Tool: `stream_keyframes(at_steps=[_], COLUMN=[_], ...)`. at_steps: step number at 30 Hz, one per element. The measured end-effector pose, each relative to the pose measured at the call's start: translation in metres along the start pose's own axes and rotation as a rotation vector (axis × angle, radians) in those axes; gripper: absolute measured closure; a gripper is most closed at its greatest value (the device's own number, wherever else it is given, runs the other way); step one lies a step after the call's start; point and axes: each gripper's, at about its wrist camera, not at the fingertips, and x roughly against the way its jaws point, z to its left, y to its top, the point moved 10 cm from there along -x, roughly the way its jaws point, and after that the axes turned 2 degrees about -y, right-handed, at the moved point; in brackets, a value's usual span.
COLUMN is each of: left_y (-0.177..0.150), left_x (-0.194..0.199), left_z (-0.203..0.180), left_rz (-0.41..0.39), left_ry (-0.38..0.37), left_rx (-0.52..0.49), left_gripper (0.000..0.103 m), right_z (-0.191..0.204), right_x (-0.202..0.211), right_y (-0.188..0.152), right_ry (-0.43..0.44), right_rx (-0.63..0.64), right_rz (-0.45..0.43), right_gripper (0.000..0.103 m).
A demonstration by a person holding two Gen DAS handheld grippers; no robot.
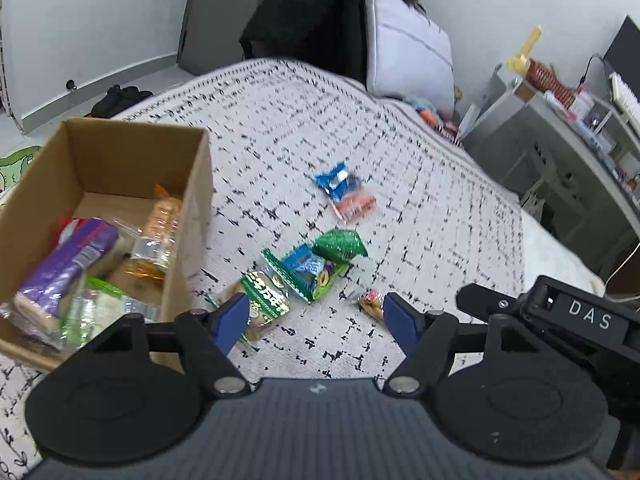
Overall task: Organize snacks
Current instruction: 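Withdraw both tools from the box back toward the snack pile, then grasp the green round-cake packet with the left tool while the right tool grasps the small candy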
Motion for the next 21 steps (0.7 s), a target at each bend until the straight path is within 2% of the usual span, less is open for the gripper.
stream_keyframes(at_steps=[8,13,21], left_y=[-0.005,-0.007,-0.005], left_x=[-0.04,-0.063,-0.083], left_z=[-0.001,0.006,0.01], left_rz=[0.058,0.077,0.079], left_ry=[0.05,0.113,0.157], left_rx=[-0.021,-0.036,-0.085], left_gripper=[0.032,0.032,0.032], right_z=[-0.013,-0.018,-0.02], right_x=[-0.03,-0.054,-0.077], right_y=[-0.001,-0.006,-0.011], right_ry=[0.011,0.004,-0.013], right_rx=[-0.054,-0.085,-0.099], right_rz=[0.059,0.1,0.138], right_gripper=[0.044,0.047,0.047])
